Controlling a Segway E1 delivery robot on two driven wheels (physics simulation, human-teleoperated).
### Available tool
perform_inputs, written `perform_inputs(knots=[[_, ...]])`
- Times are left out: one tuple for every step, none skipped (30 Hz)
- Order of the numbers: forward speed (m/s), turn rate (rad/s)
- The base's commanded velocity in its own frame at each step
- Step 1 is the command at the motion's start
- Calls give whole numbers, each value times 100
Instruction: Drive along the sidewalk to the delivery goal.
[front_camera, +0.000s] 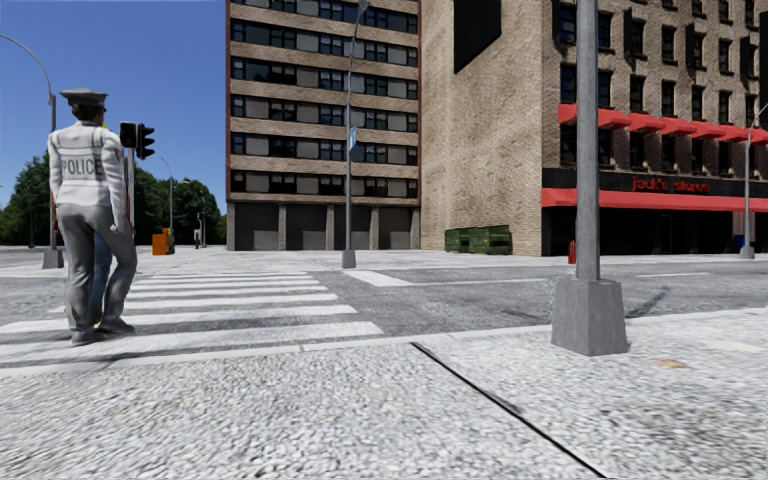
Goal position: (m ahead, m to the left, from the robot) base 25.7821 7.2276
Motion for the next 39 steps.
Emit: perform_inputs(knots=[[142, 26], [142, 41], [142, 50], [142, 50], [142, 52], [142, 53], [142, 53], [142, 53], [142, 53], [142, 53], [142, 53], [142, 53], [141, 0], [141, 0], [142, 0], [142, 0], [142, 0], [143, 0], [143, 0], [143, 0], [143, 0], [143, 0], [143, 0], [143, 0], [143, 0], [142, 0], [141, 0], [137, 0], [137, 0], [131, 0], [129, 0], [127, 0], [127, 0], [123, 0], [116, 0], [110, 0], [108, 0], [108, 0], [107, 0]])
